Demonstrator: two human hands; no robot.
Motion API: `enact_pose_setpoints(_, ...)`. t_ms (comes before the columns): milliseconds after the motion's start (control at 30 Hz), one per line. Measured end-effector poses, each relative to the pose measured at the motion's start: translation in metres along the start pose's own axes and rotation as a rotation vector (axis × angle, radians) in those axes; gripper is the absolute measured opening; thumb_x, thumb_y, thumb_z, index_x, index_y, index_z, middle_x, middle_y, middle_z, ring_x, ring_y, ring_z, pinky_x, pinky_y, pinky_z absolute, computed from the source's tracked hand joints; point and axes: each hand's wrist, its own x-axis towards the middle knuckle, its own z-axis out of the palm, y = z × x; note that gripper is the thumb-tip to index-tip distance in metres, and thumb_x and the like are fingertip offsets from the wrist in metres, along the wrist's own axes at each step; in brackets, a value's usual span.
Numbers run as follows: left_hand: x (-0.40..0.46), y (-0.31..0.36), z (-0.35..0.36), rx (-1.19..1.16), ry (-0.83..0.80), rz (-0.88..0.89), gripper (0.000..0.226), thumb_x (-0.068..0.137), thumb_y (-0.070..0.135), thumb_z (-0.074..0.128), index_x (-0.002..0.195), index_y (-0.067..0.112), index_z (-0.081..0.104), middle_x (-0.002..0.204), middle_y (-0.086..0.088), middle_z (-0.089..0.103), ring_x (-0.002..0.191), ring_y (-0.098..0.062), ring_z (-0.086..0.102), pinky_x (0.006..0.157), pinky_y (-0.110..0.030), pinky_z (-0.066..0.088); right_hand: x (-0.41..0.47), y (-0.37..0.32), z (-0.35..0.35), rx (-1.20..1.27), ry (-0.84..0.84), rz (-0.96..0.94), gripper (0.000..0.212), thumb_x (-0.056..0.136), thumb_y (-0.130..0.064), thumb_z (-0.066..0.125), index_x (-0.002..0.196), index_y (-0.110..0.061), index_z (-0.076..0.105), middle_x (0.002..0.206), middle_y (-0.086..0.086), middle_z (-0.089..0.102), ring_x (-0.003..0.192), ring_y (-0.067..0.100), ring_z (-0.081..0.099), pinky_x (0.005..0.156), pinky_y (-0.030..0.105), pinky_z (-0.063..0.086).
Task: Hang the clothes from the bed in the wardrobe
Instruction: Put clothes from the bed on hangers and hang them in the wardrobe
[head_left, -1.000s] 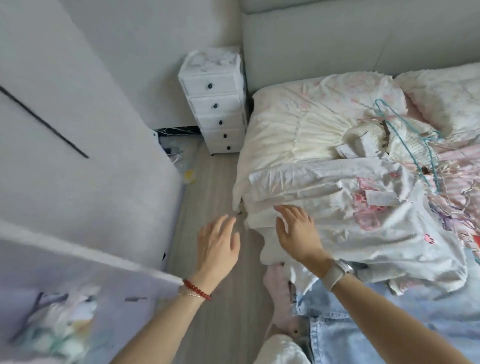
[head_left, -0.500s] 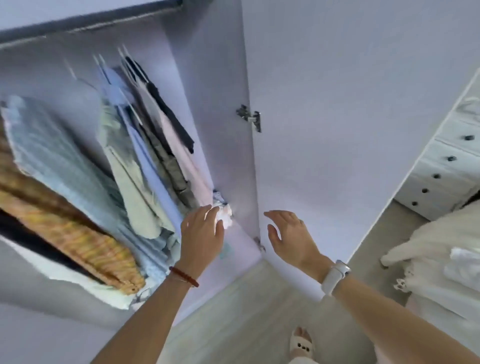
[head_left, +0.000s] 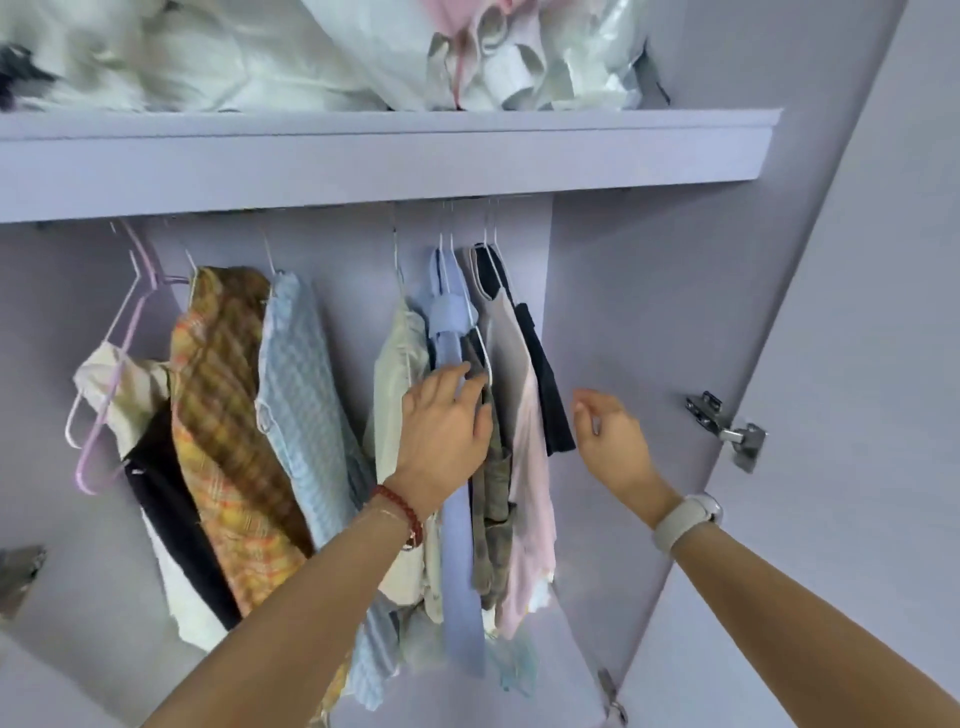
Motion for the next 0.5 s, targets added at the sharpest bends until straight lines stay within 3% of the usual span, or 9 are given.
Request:
enact_pose_setpoints(100,0.051,-0.009,0.011,0.045,-0.033,0.065,0.041,0.094,0.027,0.041,0.134,0.018,0.045,0.144,-0.002,0.038,0.137,-0.016,0.026,0.108,-0.037,0.019,0.058,-0.006,0.015,0.040,0.025,0.018,0.029,0.095,-0.020,0.042,0.113,-0.004,0.058,0.105,0.009,0.056,0.092,0.028,0.054,0.078,0.026,0.037)
enact_pose_setpoints(300,0.118,-0.025,0.043,0.154,-0.255,0.212,0.048,0.098,0.040,0.026,0.145,0.032,0.021,0.156,0.010,0.008,0.143,-0.014,-0.004,0.112,-0.049,-0.006,0.105,0.001,0.043,0.045,-0.033,0.070,0.029,0.092,-0.024,0.051,0.117,-0.009,0.054,0.110,0.009,0.059,0.096,0.027,0.059,0.080,0.027,0.041)
enact_pose_setpoints(400,0.121,-0.032,0.054,0.108,-0.229,0.245,0.047,0.097,0.041,0.022,0.142,0.031,0.031,0.154,0.011,0.017,0.143,-0.014,0.001,0.114,-0.049,-0.004,0.113,0.011,0.040,0.072,0.018,0.085,0.024,0.093,-0.019,0.048,0.114,-0.008,0.054,0.109,0.009,0.061,0.095,0.027,0.059,0.078,0.029,0.043)
enact_pose_setpoints(500,0.112,-0.041,0.057,-0.006,-0.136,0.191,0.049,0.093,0.040,0.021,0.135,0.025,0.044,0.149,0.010,0.031,0.142,-0.013,0.013,0.114,-0.043,0.002,0.122,0.015,0.035,-0.012,0.037,0.047,0.033,0.094,-0.021,0.047,0.126,-0.010,0.048,0.111,0.009,0.059,0.095,0.026,0.058,0.082,0.031,0.043)
